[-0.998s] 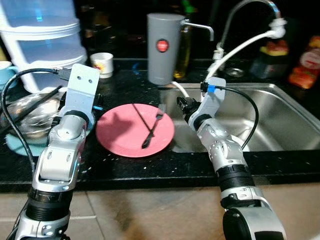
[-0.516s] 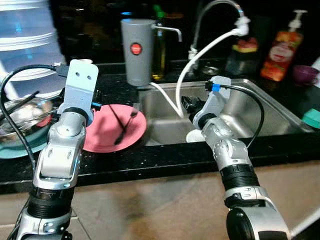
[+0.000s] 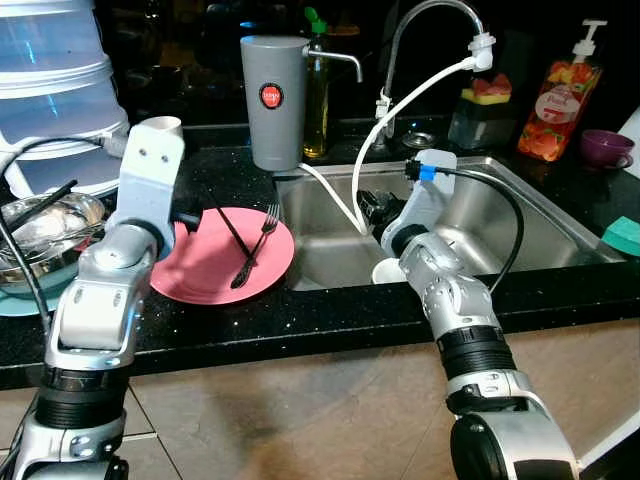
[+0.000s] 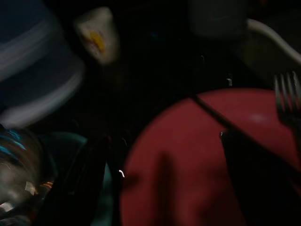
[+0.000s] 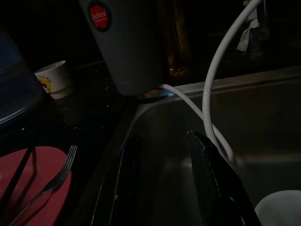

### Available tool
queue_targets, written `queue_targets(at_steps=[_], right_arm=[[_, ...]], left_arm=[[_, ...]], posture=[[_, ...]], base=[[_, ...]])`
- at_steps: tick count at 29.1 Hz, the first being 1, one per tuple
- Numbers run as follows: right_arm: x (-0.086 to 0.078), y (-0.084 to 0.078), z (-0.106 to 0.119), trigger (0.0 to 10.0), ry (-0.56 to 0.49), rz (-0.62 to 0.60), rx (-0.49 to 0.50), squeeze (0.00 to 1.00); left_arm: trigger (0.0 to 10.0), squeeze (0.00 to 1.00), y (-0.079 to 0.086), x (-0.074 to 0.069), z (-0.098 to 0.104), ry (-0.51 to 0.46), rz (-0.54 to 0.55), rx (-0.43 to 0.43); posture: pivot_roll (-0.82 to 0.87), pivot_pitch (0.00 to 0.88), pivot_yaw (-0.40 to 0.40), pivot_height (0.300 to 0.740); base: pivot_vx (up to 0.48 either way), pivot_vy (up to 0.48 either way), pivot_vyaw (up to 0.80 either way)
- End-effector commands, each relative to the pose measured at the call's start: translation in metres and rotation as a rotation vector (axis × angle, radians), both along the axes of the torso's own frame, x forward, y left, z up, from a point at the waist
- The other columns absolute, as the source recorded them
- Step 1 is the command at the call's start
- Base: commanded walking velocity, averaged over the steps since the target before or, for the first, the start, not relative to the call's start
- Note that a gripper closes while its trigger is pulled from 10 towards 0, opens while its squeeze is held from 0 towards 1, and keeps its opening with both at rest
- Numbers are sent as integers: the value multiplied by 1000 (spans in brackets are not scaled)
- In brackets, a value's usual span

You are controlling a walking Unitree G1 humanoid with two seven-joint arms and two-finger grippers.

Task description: Kitchen organization

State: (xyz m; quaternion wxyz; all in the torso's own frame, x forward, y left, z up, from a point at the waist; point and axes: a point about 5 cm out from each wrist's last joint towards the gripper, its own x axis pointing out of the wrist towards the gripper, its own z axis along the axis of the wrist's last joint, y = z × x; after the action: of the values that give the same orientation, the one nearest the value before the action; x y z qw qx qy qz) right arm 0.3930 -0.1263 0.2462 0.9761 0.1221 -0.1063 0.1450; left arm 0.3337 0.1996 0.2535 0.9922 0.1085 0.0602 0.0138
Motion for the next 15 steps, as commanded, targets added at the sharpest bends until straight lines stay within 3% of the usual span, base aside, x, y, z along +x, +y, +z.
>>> queue_targets(at_steps=[1,12,13,14,15], right_arm=[[0,5,2,10000,-1,28,-18,0],[-3,11,8,10000,-64,89,-26,0],[-5,12,9,10000,-82,111,-24,0],[-5,12,9,10000,-82,111,-24,0],[-6,13,9,10000,-87,117,-24,0]], left_arm=[[10000,1000,1,2,-7,9,-34,-46],[10000,1000,2,17,-9,15,-83,-64],[10000,745,-1,22,-12,26,-125,-53],[10000,745,-1,22,-12,26,-125,-53],[10000,506,-1,23,-14,40,-130,-42]], posture=[[120,17,25,740],[116,38,22,740],[114,46,23,740],[114,46,23,740],[114,48,23,740]], base=[[0,0,0],[0,0,0],[0,0,0],[0,0,0],[0,0,0]])
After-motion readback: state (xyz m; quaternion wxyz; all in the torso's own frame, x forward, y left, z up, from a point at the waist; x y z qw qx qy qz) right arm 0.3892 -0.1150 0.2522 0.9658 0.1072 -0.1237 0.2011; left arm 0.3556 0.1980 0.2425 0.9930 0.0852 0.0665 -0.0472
